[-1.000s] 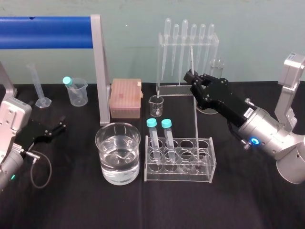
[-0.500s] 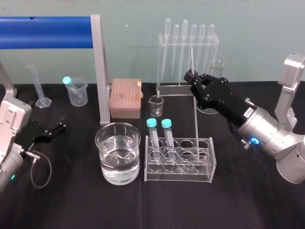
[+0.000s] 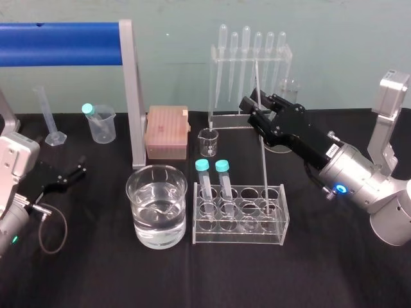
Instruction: Hold the thermometer with one hand and immerse one end into the beaker, then reinsert it into the test tube rack.
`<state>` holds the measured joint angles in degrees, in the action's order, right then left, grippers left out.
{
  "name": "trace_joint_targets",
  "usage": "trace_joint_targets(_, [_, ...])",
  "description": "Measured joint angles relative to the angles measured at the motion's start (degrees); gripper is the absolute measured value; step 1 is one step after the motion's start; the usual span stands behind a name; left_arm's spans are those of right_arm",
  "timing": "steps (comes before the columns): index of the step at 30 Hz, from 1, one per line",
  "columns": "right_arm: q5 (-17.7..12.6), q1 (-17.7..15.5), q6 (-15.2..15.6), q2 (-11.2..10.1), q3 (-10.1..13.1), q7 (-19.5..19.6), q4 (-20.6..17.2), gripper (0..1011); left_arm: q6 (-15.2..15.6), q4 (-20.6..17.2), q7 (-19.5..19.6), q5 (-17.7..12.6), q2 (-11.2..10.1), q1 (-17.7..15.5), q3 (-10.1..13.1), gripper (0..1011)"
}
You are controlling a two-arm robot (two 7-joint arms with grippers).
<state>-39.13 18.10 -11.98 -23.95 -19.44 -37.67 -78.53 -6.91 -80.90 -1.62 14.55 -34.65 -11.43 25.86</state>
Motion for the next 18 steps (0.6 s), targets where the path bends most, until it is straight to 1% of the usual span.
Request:
trace_joint_targets(1, [0.00, 0.00, 0.00, 0.00, 0.00, 0.00, 0.00, 410, 0.00, 0.00, 0.00, 0.00, 0.00, 0.00, 0.00, 1008])
trace_joint_targets(2, [0.00, 0.00, 0.00, 0.00, 0.00, 0.00, 0.00, 432, 0.00, 0.00, 0.00, 0.00, 0.00, 0.00, 0.00, 1008])
trace_joint_targets(3, [0.00, 0.00, 0.00, 0.00, 0.00, 0.00, 0.00, 432, 0.00, 0.00, 0.00, 0.00, 0.00, 0.00, 0.00, 1008])
trace_joint_targets(4, [0.00, 0.00, 0.00, 0.00, 0.00, 0.00, 0.00, 496, 0.00, 0.00, 0.00, 0.00, 0.00, 0.00, 0.00, 1008])
trace_joint_targets(5, [0.00, 0.00, 0.00, 0.00, 0.00, 0.00, 0.00, 504, 0.00, 0.00, 0.00, 0.00, 0.00, 0.00, 0.00, 1008])
trace_joint_targets(9, [0.00, 0.00, 0.00, 0.00, 0.00, 0.00, 0.00, 651, 0.00, 0.00, 0.00, 0.00, 0.00, 0.00, 0.00, 1008])
trace_joint_targets(13, [0.00, 0.00, 0.00, 0.00, 0.00, 0.00, 0.00, 775, 0.00, 0.00, 0.00, 0.00, 0.00, 0.00, 0.00, 1008])
trace_joint_targets(14, [0.00, 0.00, 0.00, 0.00, 0.00, 0.00, 0.00, 789, 0.00, 0.00, 0.00, 0.00, 0.00, 0.00, 0.00, 1008])
trace_joint_targets(15, [0.00, 0.00, 0.00, 0.00, 0.00, 0.00, 0.00, 842, 0.00, 0.00, 0.00, 0.00, 0.00, 0.00, 0.00, 1008])
trace_joint_targets(18, [0.00, 0.00, 0.00, 0.00, 0.00, 0.00, 0.00, 893, 0.00, 0.00, 0.00, 0.00, 0.00, 0.00, 0.00, 1008])
